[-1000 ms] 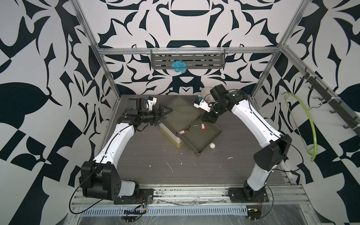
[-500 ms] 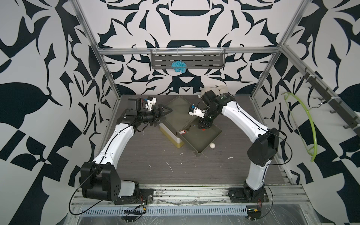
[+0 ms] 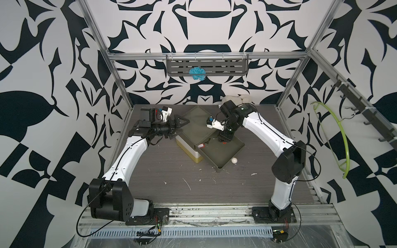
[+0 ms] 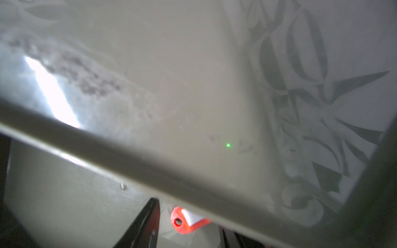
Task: Take the keys out of the drawer
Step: Pick up the key from the drawer.
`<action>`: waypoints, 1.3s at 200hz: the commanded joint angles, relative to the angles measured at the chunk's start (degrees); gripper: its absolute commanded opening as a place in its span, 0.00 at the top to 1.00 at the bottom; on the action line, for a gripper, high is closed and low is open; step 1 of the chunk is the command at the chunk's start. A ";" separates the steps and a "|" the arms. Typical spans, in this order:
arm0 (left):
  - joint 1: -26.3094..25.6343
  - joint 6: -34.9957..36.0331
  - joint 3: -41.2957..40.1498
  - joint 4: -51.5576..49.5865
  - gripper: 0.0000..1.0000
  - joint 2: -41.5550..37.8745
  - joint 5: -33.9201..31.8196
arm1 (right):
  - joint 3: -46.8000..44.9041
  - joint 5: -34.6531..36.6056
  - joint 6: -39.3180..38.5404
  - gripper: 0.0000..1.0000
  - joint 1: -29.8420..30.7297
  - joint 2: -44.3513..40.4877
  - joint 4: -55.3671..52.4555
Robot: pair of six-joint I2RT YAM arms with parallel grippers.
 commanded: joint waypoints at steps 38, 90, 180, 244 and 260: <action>0.70 0.51 -4.23 -9.09 0.01 2.40 -4.10 | 0.71 5.66 -2.80 0.43 0.19 -1.81 1.32; 0.91 0.51 -4.70 -8.95 0.01 2.26 -4.04 | 0.33 9.39 -4.10 0.40 0.94 -1.76 2.24; 0.96 -0.28 -5.45 -7.42 0.01 3.22 -3.60 | -0.83 15.43 -6.86 0.40 2.04 -1.23 3.29; 1.05 -0.28 -5.45 -7.67 0.01 3.00 -3.65 | 0.78 13.26 -6.27 0.51 2.05 2.17 -0.81; 1.05 -0.45 -5.46 -7.59 0.01 3.07 -3.51 | 1.25 13.43 -5.80 0.55 1.98 2.82 -1.31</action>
